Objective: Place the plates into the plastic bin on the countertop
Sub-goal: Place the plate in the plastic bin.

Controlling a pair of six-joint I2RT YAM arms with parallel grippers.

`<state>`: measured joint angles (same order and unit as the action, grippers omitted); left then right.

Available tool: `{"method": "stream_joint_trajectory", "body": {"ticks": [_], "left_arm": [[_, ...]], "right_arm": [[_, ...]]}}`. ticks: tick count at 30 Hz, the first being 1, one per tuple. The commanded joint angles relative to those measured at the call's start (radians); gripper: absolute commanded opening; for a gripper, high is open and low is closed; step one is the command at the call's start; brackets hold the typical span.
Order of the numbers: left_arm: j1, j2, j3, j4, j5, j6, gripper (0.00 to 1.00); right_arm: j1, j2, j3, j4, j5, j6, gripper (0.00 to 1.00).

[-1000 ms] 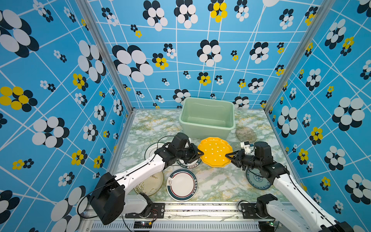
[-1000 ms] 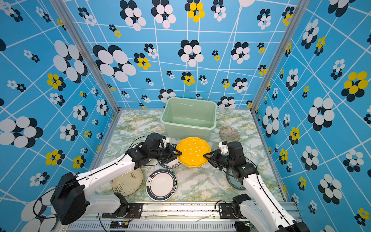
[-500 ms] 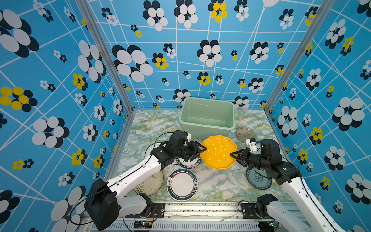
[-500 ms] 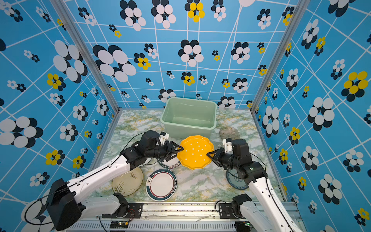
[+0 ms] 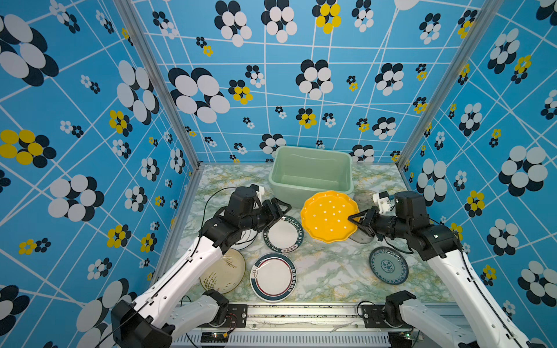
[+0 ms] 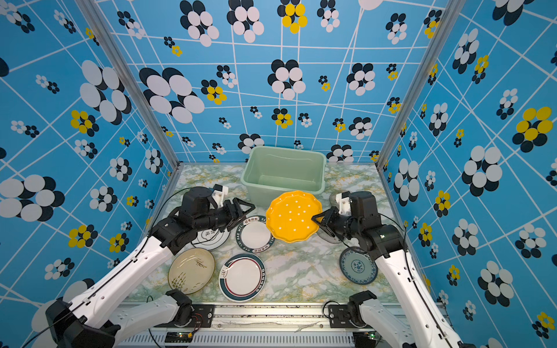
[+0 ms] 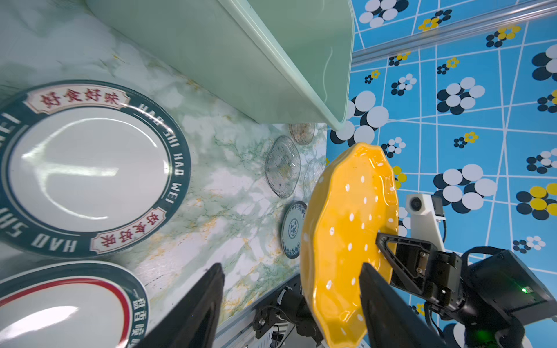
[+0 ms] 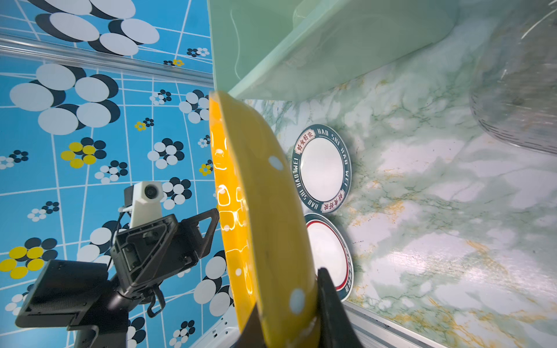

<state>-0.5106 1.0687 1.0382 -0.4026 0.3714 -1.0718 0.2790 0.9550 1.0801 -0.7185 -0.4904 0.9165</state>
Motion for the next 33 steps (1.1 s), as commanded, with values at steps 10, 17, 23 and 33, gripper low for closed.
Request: {"method": "stream_joint_trajectory", "body": {"ticks": [10,17,23,33], "left_arm": [[0.176,0.014,0.252,-0.316,-0.056,0.338,0.85],[0.212,0.099,0.347,-0.298,-0.084,0.415,0.94],[0.241,0.157,0.368,-0.228,-0.104,0.425,0.94],[0.244,0.162,0.3,-0.121,-0.096,0.45,0.95]], "right_arm": [[0.005,0.386,0.376,0.216,0.016,0.016,0.0],[0.007,0.645,0.612,0.256,0.016,0.011,0.0],[0.016,0.835,0.785,0.244,0.04,-0.027,0.0],[0.045,1.086,1.043,0.17,0.061,-0.093,0.0]]}}
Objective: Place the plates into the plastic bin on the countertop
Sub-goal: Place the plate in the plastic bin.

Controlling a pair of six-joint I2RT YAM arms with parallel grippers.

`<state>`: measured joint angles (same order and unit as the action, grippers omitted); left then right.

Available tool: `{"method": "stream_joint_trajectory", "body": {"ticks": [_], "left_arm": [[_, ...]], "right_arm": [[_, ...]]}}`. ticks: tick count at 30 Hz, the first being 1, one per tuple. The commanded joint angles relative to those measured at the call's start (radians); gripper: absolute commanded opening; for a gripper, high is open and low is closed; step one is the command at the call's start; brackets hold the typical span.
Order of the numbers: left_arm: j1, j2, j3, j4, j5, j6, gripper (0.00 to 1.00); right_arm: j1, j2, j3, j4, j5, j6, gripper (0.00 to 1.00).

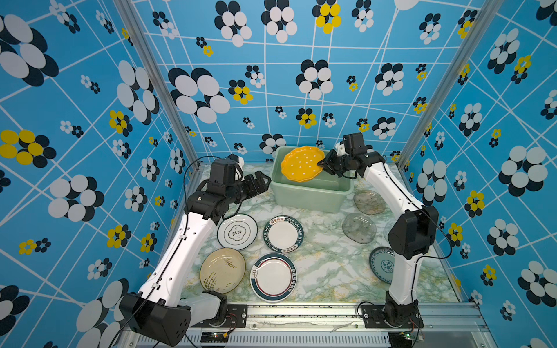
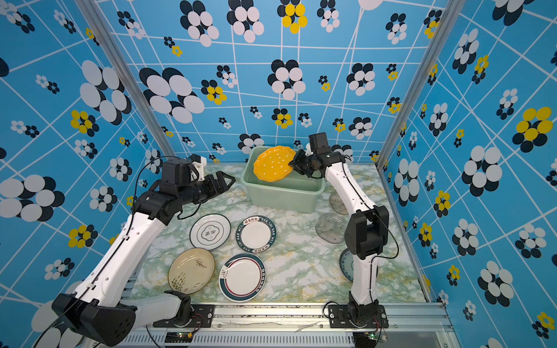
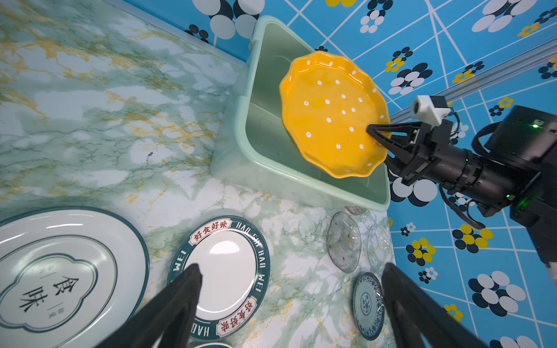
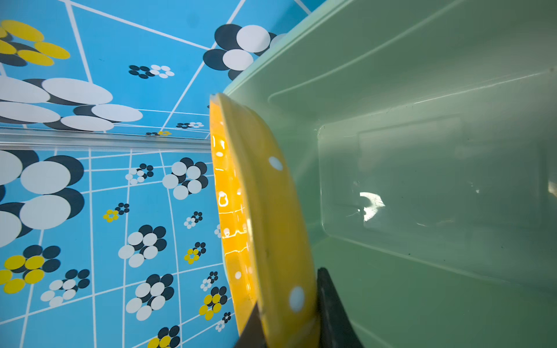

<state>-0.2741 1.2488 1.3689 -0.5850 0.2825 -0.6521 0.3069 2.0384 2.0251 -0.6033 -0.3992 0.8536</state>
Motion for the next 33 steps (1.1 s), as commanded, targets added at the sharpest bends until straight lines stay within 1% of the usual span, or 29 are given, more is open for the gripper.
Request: {"method": "stream_joint_trajectory", "body": {"ticks": [1,5,9,18,20,33], "left_arm": [[0.007,-0.021,-0.044,0.073,-0.009,0.035,0.95],[0.007,-0.035,-0.077,0.111,-0.012,0.051,0.96],[0.007,-0.034,-0.082,0.105,-0.018,0.061,0.96],[0.013,-0.019,-0.09,0.086,-0.03,0.07,0.97],[0.012,-0.013,-0.088,0.081,-0.03,0.069,0.98],[0.013,-0.004,-0.089,0.069,-0.039,0.089,0.99]], "right_arm": [[0.022,0.023,0.119,0.043,-0.025,-0.04,0.0],[0.037,0.092,0.176,0.01,-0.003,-0.075,0.0],[0.045,0.16,0.202,0.007,0.004,-0.08,0.0],[0.058,0.26,0.236,-0.014,0.029,-0.134,0.0],[0.057,0.276,0.24,-0.015,0.034,-0.144,0.0],[0.069,0.387,0.273,-0.01,-0.003,-0.171,0.0]]}}
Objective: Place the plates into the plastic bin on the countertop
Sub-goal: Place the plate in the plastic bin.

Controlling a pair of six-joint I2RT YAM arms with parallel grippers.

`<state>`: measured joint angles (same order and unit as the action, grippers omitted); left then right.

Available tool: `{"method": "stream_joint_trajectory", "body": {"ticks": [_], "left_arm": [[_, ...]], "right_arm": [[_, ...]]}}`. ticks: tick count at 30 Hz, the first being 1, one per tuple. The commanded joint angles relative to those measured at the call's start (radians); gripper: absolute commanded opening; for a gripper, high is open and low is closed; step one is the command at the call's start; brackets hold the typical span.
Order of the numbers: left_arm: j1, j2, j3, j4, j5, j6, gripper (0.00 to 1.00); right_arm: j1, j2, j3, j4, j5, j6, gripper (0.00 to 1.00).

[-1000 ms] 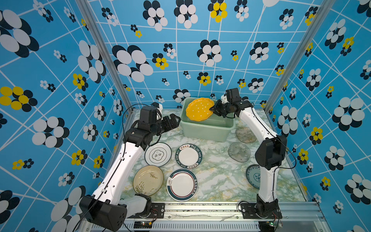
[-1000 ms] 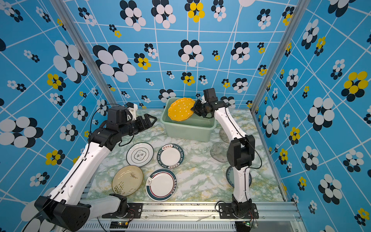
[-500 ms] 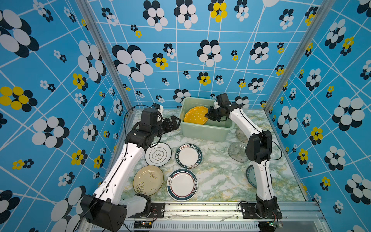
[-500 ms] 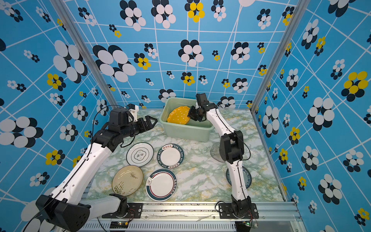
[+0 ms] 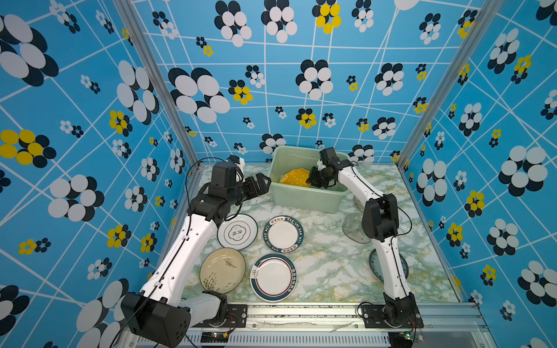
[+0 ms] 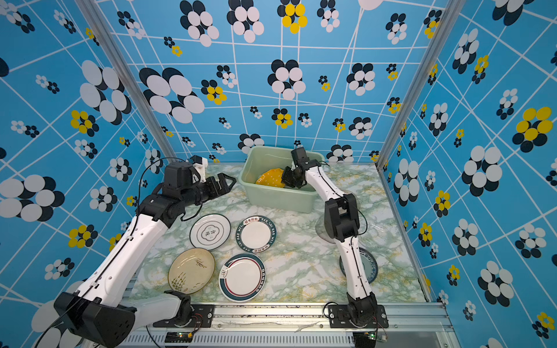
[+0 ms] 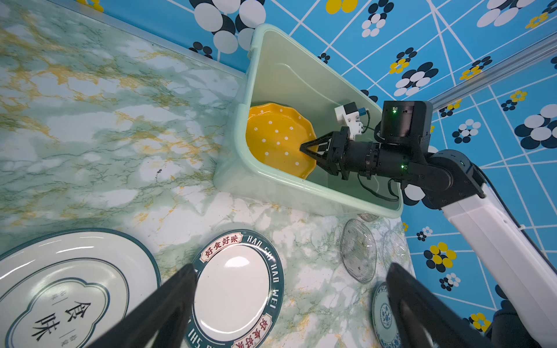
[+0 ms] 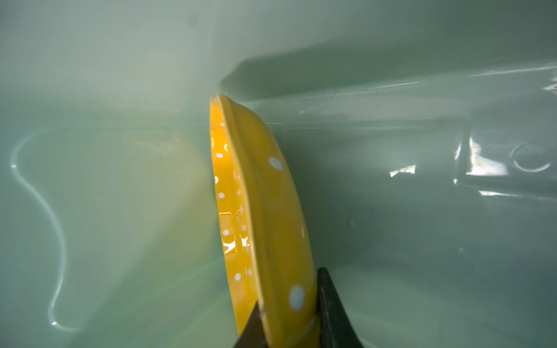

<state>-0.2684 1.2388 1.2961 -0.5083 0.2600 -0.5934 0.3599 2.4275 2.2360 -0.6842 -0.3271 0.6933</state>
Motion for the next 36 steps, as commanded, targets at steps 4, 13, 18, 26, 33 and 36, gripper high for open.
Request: {"method": "stream_joint_trajectory", "body": {"ticks": [4,13,18,26,33,36], "left_arm": [[0.008,0.007,-0.019,-0.013,-0.016,0.036,0.99],[0.026,0.001,-0.022,-0.023,-0.015,0.037,0.99],[0.034,-0.012,-0.009,-0.053,-0.047,0.033,0.99],[0.065,-0.081,-0.001,-0.173,-0.163,0.049,0.99],[0.142,-0.127,0.007,-0.31,-0.212,0.015,0.99],[0.166,-0.136,0.016,-0.348,-0.206,0.01,0.99]], "right_arm": [[0.017,0.022,0.065,0.068,-0.079,-0.013,0.04],[0.018,0.033,0.065,0.023,-0.054,-0.041,0.29],[0.017,0.025,0.065,-0.006,-0.02,-0.061,0.38],[0.017,-0.017,0.063,-0.071,0.108,-0.116,0.56],[0.017,-0.042,0.066,-0.092,0.165,-0.154,0.67],[0.016,-0.056,0.089,-0.113,0.178,-0.17,0.69]]}}
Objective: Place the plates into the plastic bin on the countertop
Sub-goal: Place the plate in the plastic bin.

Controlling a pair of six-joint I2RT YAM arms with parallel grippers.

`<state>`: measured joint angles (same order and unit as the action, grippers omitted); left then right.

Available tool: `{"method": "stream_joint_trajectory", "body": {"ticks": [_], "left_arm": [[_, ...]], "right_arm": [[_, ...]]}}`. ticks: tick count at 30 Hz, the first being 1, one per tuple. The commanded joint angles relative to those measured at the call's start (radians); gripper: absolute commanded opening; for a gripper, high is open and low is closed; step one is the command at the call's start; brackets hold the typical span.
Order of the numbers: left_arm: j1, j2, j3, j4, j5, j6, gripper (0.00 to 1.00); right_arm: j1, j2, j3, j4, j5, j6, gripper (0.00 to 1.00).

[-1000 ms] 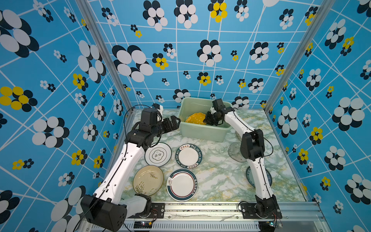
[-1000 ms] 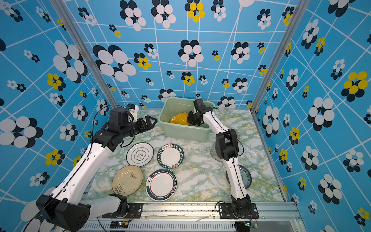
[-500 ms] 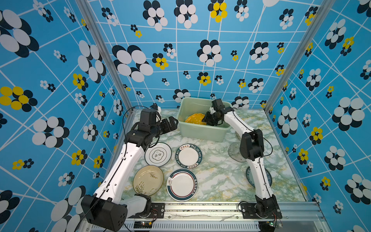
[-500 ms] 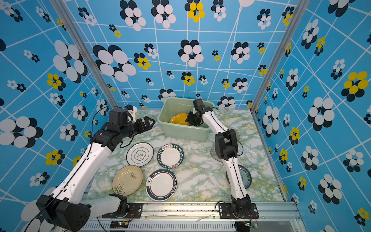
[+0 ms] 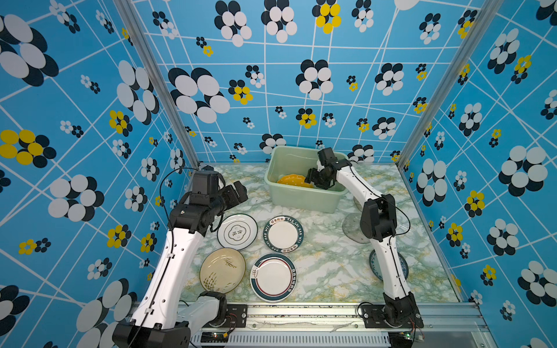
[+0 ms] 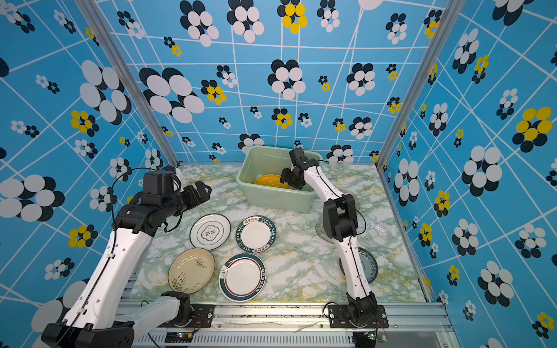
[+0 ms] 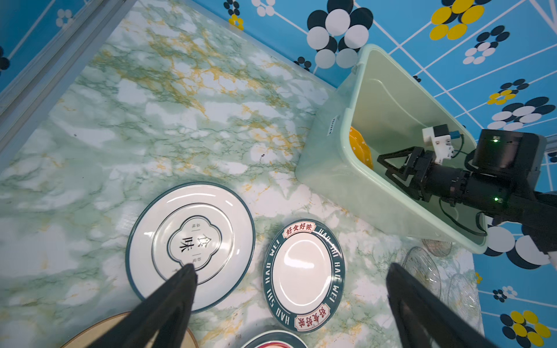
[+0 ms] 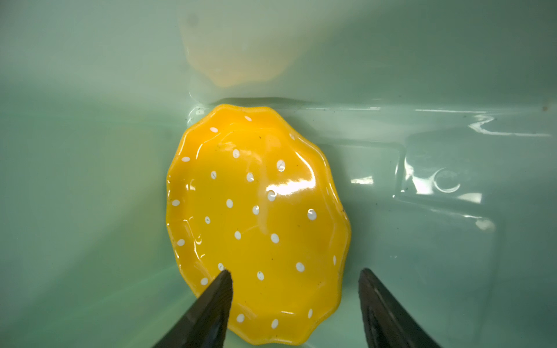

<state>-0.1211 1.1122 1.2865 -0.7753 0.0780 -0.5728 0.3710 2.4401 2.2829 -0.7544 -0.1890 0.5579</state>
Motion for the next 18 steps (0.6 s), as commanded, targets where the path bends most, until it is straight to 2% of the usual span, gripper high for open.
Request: {"method": "stream_joint_trajectory", "body": {"ticks": [1,5,10,14,18], "left_arm": [[0.029,-0.013,0.032,-0.096,-0.018,-0.011,0.99],[0.055,-0.028,0.071,-0.163,0.011,0.014,0.99],[0.058,-0.071,0.11,-0.28,-0.004,0.034,0.99],[0.058,-0.132,0.115,-0.373,-0.031,0.005,1.0],[0.058,-0.202,0.097,-0.454,-0.032,-0.041,0.99]], "right_arm": [[0.006,-0.079,0.055,-0.054,0.037,-0.043,0.69],[0.02,-0.172,0.065,-0.074,0.048,-0.089,0.69],[0.058,-0.364,0.002,-0.069,0.05,-0.136,0.68],[0.127,-0.535,-0.171,-0.043,0.004,-0.131,0.66],[0.244,-0.696,-0.4,-0.004,-0.012,-0.109,0.66]]}}
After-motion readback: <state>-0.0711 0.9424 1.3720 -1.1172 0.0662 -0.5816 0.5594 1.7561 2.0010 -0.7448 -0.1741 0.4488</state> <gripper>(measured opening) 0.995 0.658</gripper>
